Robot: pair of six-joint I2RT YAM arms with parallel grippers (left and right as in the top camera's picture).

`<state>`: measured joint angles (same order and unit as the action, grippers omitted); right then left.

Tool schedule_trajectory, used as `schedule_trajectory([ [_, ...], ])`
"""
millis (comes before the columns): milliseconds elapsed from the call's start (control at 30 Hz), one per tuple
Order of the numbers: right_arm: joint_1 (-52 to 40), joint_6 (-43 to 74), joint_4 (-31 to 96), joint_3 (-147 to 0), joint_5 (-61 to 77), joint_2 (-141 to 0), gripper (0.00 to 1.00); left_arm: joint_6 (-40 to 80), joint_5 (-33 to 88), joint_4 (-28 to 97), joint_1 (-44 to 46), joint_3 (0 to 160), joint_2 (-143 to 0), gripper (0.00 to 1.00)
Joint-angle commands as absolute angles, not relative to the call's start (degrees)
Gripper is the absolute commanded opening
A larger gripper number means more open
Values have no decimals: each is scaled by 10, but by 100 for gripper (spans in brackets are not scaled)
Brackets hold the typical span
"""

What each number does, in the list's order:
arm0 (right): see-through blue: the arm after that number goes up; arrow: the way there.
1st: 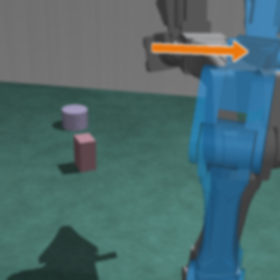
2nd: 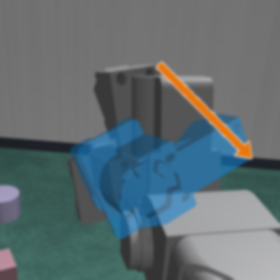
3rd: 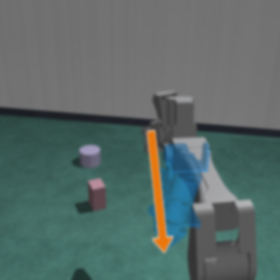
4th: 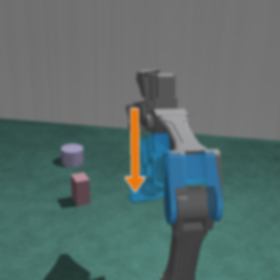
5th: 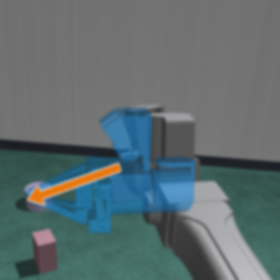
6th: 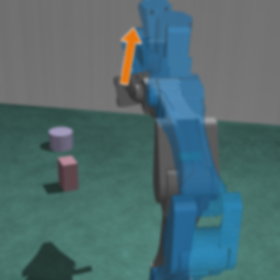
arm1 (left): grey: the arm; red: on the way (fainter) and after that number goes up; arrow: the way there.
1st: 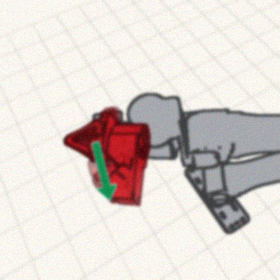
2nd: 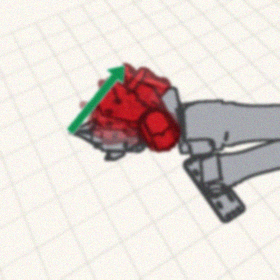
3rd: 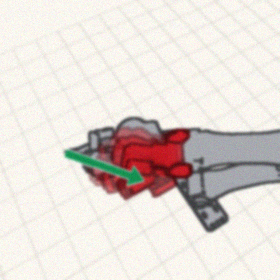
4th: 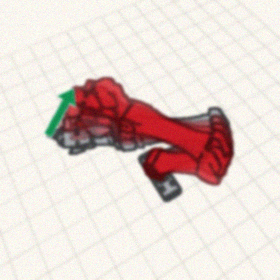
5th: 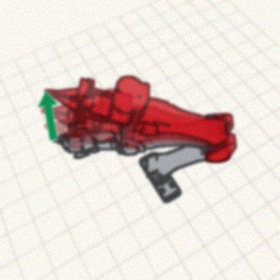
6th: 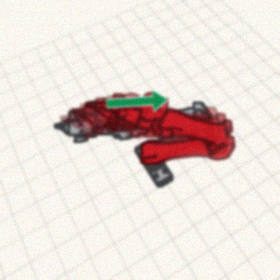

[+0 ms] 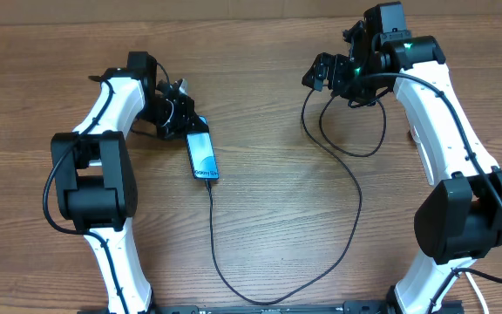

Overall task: Plug charger to phone and switch on socket
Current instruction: 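Lower the plugged phone onto the table with the left gripper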

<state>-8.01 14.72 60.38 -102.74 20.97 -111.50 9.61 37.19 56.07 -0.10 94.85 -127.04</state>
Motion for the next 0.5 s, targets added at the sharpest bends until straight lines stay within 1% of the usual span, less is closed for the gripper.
schedule_trajectory([
  [0, -82, 134, 606, -1044, 206, -1092, 99, 74, 371, 563, -10, 950, -1270, 4],
  [133, -82, 134, 606, -1044, 206, -1092, 99, 80, 312, 571, -11, 950, -1270, 4],
  [467, -82, 135, 606, -1044, 211, -1092, 100, 116, 255, 571, -10, 950, -1271, 4],
])
